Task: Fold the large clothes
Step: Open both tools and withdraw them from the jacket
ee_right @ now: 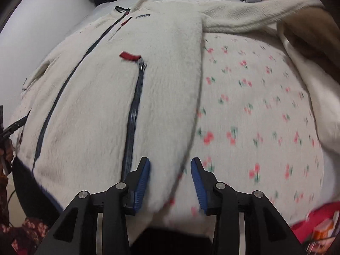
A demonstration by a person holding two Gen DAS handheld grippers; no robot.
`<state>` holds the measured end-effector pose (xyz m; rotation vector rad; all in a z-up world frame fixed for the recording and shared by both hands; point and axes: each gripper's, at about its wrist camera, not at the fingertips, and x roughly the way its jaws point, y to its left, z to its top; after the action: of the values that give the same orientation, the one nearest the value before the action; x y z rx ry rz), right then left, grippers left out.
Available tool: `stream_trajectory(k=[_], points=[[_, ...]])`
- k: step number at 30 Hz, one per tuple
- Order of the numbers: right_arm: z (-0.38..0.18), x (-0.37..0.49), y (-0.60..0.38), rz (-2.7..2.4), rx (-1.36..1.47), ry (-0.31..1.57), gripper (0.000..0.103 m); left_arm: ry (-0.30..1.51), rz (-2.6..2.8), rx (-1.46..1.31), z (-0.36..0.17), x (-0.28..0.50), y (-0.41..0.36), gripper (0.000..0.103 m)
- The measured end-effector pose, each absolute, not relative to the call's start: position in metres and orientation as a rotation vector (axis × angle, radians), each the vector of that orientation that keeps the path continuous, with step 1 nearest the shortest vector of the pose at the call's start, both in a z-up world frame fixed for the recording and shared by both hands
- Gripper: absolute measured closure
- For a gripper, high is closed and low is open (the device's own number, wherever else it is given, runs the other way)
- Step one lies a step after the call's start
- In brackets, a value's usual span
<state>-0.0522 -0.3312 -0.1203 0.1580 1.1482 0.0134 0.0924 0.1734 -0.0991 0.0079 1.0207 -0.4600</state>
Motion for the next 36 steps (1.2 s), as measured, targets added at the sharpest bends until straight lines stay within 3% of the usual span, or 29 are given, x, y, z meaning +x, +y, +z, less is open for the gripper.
stream_trajectory(k=[4, 6, 7, 8, 9, 11, 14, 30, 36], points=[[-0.113, -0.066, -0.318, -0.005, 0.05, 1.222, 0.06, 1.061, -0.442, 0.005, -0.088, 0.085, 0.18, 0.043], [-0.104, -0.066, -0.311, -0.023, -0.023, 1.257, 0.057, 1.057, -0.42, -0.021, -0.079, 0.085, 0.188, 0.035], [-0.099, -0.064, -0.307, -0.037, -0.046, 1.256, 0.054, 1.047, -0.392, -0.033, -0.073, 0.088, 0.193, 0.02], [-0.088, -0.06, -0.305, -0.068, -0.071, 1.23, 0.051, 1.026, -0.346, -0.046, -0.067, 0.091, 0.199, 0.013], [-0.079, -0.057, -0.304, -0.079, -0.07, 1.204, 0.049, 1.004, -0.313, -0.063, -0.062, 0.094, 0.205, 0.013], [-0.064, -0.05, -0.304, -0.077, -0.041, 1.157, 0.033, 0.975, -0.261, -0.115, -0.054, 0.103, 0.222, 0.01], [-0.04, -0.037, -0.3, -0.052, 0.016, 1.069, 0.025, 0.962, -0.114, -0.207, -0.05, 0.123, 0.254, 0.003], [-0.047, 0.047, -0.259, -0.017, 0.001, 1.059, 0.022, 0.762, 0.28, -0.625, -0.057, 0.254, 0.414, 0.003], [-0.058, 0.076, -0.255, -0.027, 0.004, 1.073, 0.022, 0.763, 0.31, -0.727, -0.074, 0.309, 0.451, 0.011]])
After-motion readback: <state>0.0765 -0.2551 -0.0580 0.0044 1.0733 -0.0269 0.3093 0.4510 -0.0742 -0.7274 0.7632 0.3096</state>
